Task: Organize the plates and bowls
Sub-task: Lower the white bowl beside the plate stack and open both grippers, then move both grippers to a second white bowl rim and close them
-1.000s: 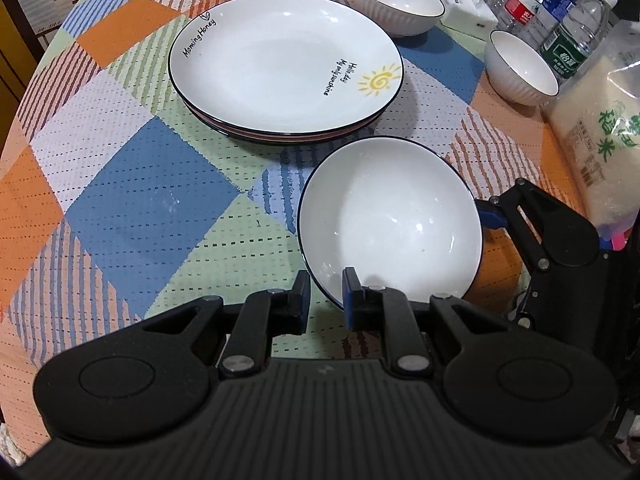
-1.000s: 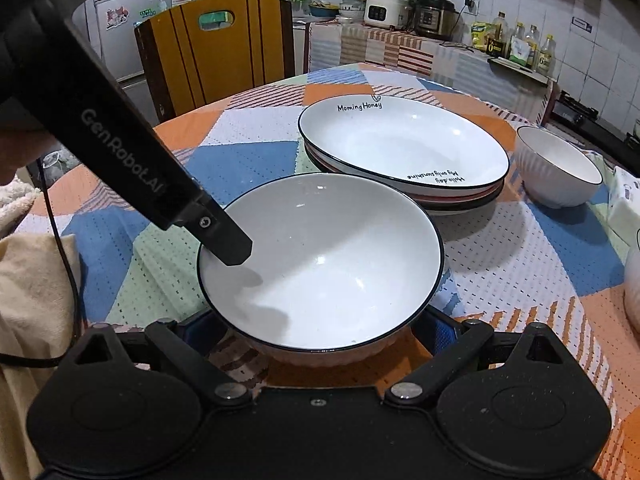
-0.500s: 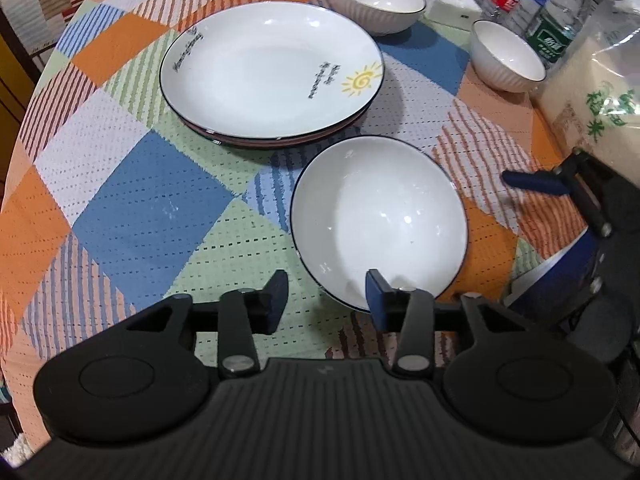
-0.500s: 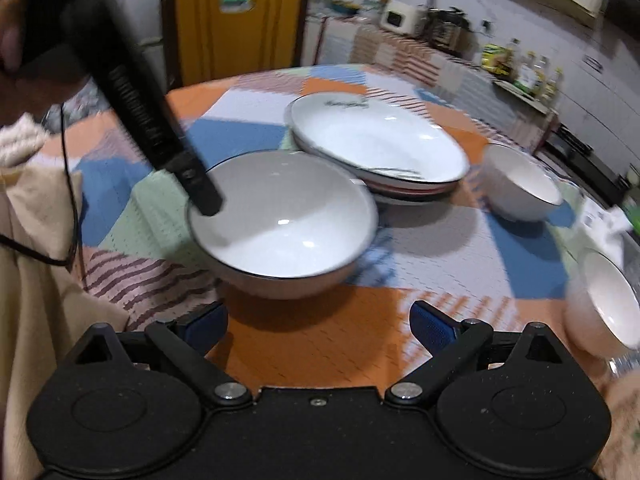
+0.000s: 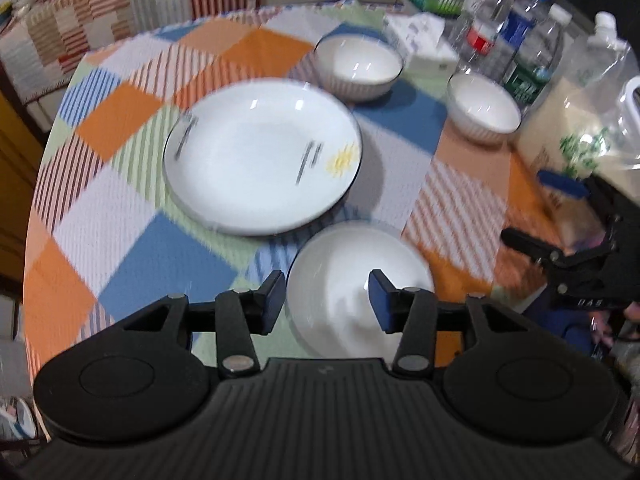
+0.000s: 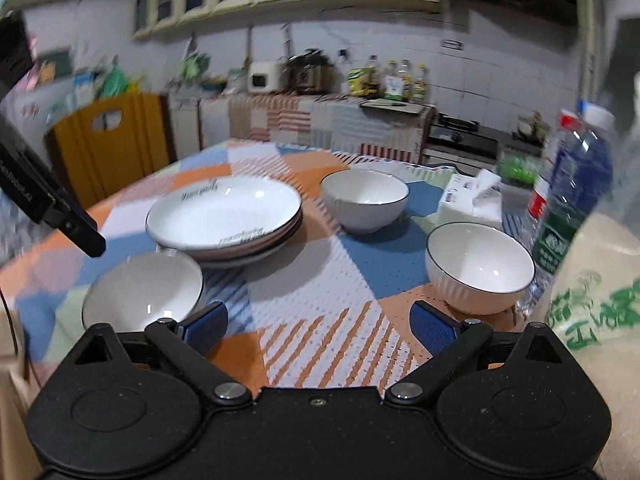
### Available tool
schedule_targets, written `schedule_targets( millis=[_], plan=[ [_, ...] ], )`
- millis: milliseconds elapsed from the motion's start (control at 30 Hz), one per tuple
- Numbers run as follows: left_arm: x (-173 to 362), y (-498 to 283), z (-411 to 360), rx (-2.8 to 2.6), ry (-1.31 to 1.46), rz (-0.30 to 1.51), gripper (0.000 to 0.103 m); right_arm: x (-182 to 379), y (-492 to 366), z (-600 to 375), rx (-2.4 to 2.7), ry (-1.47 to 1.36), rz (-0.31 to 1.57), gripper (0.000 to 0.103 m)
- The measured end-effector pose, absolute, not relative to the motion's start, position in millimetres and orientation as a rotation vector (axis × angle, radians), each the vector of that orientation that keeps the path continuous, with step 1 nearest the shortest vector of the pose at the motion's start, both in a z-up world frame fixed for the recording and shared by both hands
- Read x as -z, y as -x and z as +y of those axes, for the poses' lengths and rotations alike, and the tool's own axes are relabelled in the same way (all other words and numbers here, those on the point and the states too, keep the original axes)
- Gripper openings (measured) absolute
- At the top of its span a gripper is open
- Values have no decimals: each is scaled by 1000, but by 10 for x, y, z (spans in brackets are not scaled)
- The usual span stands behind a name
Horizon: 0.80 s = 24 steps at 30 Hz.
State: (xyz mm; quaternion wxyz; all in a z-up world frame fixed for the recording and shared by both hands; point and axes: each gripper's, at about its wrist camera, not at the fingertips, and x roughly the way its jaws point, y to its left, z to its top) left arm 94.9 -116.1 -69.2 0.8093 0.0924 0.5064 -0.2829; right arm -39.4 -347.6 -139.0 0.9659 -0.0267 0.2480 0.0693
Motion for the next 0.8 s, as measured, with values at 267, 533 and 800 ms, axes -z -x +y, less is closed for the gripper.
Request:
schedule_targets(
  millis=[267, 533, 800],
  plan=[
    [421, -1154, -1437, 633, -128, 991, 52, 1461, 213, -3456, -53, 93, 435, 100],
    [532, -1307, -2025, 721, -62, 954, 57, 1631, -166, -3494, 99, -41, 443, 100],
    [844, -1598, -2649, 779, -54, 951, 57, 1821, -549, -3608, 320, -187, 459, 100]
  ],
)
